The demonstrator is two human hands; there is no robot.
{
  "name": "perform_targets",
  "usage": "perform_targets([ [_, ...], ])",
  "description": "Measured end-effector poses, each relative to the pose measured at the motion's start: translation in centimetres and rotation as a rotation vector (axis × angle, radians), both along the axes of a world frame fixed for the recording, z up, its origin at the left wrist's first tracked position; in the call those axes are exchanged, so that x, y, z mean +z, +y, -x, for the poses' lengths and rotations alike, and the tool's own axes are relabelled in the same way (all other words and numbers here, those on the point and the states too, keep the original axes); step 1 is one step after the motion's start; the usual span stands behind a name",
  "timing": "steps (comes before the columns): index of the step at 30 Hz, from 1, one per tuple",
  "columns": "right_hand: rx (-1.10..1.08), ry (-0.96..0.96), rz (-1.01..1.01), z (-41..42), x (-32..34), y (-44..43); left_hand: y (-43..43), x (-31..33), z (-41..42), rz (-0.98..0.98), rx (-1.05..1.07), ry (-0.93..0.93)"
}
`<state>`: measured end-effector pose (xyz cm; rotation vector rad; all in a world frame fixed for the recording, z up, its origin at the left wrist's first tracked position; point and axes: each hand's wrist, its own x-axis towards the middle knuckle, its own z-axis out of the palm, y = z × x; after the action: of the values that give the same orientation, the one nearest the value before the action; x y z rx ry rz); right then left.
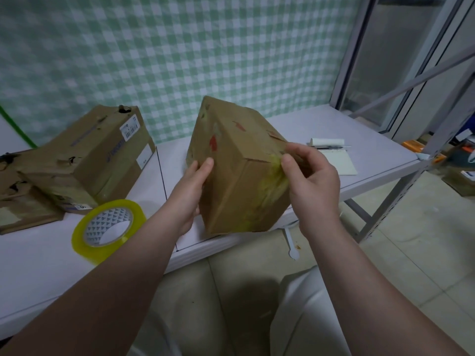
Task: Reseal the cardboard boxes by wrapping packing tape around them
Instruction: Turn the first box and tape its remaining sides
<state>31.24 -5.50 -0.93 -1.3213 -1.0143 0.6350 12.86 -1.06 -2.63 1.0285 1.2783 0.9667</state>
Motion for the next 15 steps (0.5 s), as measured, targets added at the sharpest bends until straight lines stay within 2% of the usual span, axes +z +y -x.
perform_targets([
  [3,0.002,0.112,0.056,0.0,-0.2,-0.2,-0.2,-0.3,0.2,0.053,0.032,-0.035],
  [8,0.221,0.266,0.233,-0.1,0.3,-0.2,-0.4,0.0,0.2,0.171,0.041,-0.066],
  [15,0.346,0.163,0.266,0.0,1.1,-0.4,-0.8,-0.2,0.6,0.249,-0.018,-0.179],
])
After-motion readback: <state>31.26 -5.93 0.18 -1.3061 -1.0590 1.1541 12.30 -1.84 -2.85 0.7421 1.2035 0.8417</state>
